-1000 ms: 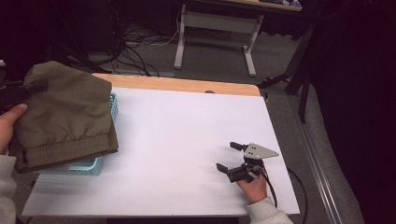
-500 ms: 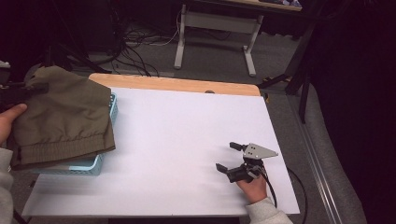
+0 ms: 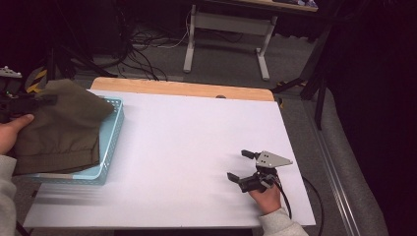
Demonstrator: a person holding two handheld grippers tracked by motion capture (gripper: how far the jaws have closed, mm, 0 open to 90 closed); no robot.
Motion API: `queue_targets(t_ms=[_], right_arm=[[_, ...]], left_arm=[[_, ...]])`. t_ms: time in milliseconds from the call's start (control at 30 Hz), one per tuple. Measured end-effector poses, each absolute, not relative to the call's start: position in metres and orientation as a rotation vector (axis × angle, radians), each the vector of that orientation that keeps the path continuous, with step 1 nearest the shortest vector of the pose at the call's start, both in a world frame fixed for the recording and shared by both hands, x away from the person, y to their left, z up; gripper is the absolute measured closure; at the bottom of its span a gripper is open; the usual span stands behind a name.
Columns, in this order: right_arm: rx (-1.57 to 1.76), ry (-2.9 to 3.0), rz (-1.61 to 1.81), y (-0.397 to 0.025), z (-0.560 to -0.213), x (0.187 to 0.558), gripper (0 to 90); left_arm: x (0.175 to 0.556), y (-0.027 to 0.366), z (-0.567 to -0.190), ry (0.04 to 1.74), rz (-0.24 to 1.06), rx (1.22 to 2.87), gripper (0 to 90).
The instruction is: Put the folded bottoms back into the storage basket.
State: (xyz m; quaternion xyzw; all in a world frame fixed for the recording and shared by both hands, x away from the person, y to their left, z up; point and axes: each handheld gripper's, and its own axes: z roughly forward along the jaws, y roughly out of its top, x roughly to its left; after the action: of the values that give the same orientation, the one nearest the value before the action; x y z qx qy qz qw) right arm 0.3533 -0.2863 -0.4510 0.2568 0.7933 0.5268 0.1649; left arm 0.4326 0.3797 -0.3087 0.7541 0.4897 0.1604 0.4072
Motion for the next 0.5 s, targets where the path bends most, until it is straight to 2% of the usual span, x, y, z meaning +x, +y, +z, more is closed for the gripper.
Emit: queue_targets(t_ms=[267, 500], right_arm=[[0.728, 2.262, 1.503, -0.286, -0.451, 0.353, 0.0], [0.732, 2.262, 1.502, -0.286, -0.451, 0.353, 0.0]], left_arm=[[0.431, 0.370, -0.307, 1.205, 0.362, 1.859, 79.5], [0.442, 0.383, -0.331, 1.274, 0.265, 1.749, 79.5]])
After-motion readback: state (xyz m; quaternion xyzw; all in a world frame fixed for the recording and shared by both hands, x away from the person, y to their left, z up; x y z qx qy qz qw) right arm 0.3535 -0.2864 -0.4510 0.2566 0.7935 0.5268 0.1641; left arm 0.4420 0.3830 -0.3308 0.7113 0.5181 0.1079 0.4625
